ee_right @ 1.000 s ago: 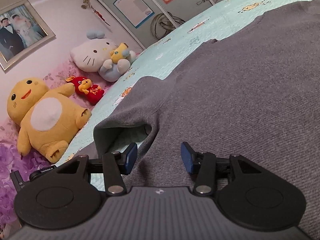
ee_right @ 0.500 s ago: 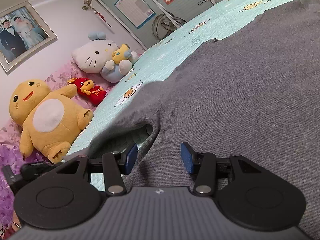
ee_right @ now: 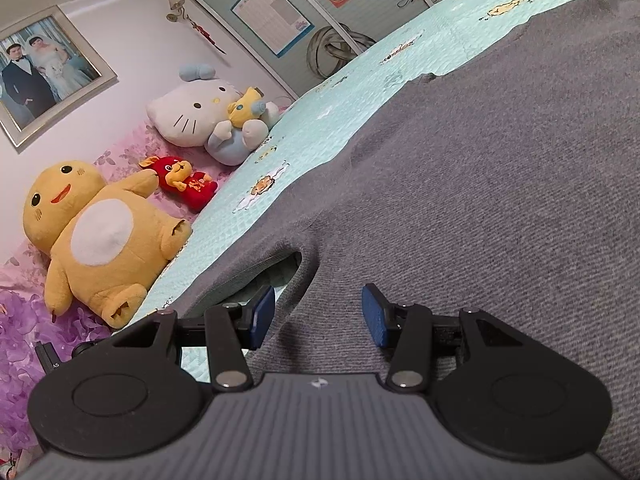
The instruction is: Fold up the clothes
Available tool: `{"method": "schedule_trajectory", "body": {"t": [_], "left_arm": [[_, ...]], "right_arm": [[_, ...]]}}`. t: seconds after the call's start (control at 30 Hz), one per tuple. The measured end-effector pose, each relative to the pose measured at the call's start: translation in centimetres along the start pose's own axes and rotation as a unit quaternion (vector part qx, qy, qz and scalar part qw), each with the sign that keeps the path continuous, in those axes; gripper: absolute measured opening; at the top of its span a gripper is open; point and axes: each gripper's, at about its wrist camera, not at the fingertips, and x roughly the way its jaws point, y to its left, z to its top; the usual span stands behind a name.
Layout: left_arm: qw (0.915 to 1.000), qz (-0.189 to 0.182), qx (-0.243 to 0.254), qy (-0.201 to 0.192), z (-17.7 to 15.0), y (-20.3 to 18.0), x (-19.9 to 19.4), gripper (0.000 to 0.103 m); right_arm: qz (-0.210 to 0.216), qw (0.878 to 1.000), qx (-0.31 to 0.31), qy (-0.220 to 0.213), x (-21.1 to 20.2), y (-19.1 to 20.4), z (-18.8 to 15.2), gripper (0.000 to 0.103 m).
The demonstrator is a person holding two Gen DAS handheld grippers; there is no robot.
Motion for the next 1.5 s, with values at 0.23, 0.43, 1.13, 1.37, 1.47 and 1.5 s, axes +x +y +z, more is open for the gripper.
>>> {"method": "schedule_trajectory", "body": {"t": [0.23, 0.43, 1.13, 1.37, 1.47, 1.5], "left_arm": [[0.9993, -0.006, 0.037, 0.000, 0.2, -2.3, 0.5, 0.001], [0.9887, 0.044, 0.141, -0.023, 1.9, -5.1, 1.6, 0.004], [0.9528, -0.209, 0.082, 0.204, -11.9, -16.9, 1.4, 0.043], [0.9401, -0.238, 0.070, 0.234, -12.9, -19.4, 6.2, 0.053], [0.9480, -0.186, 0.149, 0.211, -13.5, -20.5, 7.0, 0.008], [0.9494, -0.178, 0.161, 0.203, -13.4, -20.6, 7.2, 0.009]], "right_arm": [[0.005, 1.000, 0.002, 0.001, 0.0, -0.1, 0.1, 0.049], [0.004, 1.000, -0.003, 0.003, 0.1, 0.2, 0.0, 0.049], [0.025, 0.992, -0.104, 0.065, -1.0, 4.2, -0.5, 0.057], [0.054, 0.970, -0.194, 0.136, -1.5, 7.4, -3.4, 0.033], [0.063, 0.962, -0.213, 0.157, -1.2, 7.4, -4.4, 0.032], [0.067, 0.961, -0.214, 0.163, -1.2, 7.3, -4.6, 0.032]]}}
